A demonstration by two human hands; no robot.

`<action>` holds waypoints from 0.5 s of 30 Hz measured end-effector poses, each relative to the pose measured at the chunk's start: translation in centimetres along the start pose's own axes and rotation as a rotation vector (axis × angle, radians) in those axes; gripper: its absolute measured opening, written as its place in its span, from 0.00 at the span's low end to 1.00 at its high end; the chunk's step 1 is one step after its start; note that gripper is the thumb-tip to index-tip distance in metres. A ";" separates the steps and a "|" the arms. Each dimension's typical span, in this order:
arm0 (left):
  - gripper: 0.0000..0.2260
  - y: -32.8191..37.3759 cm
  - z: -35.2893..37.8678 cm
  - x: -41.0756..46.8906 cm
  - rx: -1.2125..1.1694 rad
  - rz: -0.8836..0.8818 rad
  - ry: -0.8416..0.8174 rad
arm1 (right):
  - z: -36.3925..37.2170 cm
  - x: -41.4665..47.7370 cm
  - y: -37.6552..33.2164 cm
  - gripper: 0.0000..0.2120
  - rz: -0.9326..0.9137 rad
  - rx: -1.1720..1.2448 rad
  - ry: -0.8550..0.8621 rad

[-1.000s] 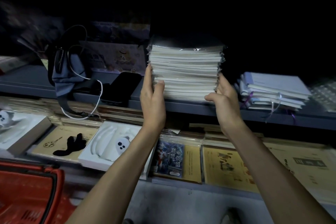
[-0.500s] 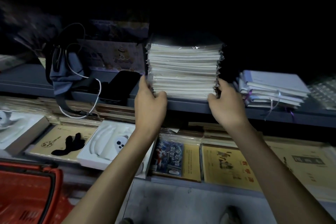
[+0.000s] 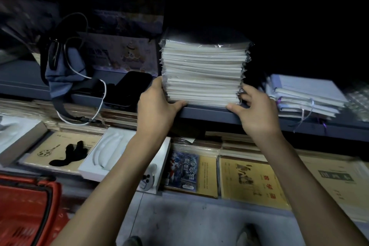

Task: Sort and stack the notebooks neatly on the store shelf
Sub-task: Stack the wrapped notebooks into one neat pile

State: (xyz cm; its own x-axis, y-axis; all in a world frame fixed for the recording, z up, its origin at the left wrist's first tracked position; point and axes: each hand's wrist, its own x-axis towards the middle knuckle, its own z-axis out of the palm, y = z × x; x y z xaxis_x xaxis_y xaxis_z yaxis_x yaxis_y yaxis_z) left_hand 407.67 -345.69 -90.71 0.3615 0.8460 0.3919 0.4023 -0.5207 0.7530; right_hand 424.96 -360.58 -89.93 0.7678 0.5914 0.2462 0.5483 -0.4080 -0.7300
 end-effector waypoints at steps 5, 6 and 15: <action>0.25 -0.4 0.2 0.2 0.019 0.030 0.006 | 0.3 -0.3 0.3 0.36 -0.050 0.025 0.045; 0.24 -0.4 0.3 0.2 0.034 0.048 0.010 | 0.4 -0.2 0.4 0.36 -0.060 0.024 0.059; 0.27 -0.8 0.1 1.1 0.221 0.054 0.110 | 1.6 0.1 0.1 0.38 0.004 0.120 0.171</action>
State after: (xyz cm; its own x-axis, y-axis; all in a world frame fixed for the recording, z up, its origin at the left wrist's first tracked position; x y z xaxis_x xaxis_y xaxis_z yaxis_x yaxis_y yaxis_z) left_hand 407.89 -344.37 -90.91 0.2986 0.8173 0.4927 0.5633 -0.5677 0.6004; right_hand 424.53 -359.49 -90.98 0.8205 0.4591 0.3407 0.5100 -0.3184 -0.7991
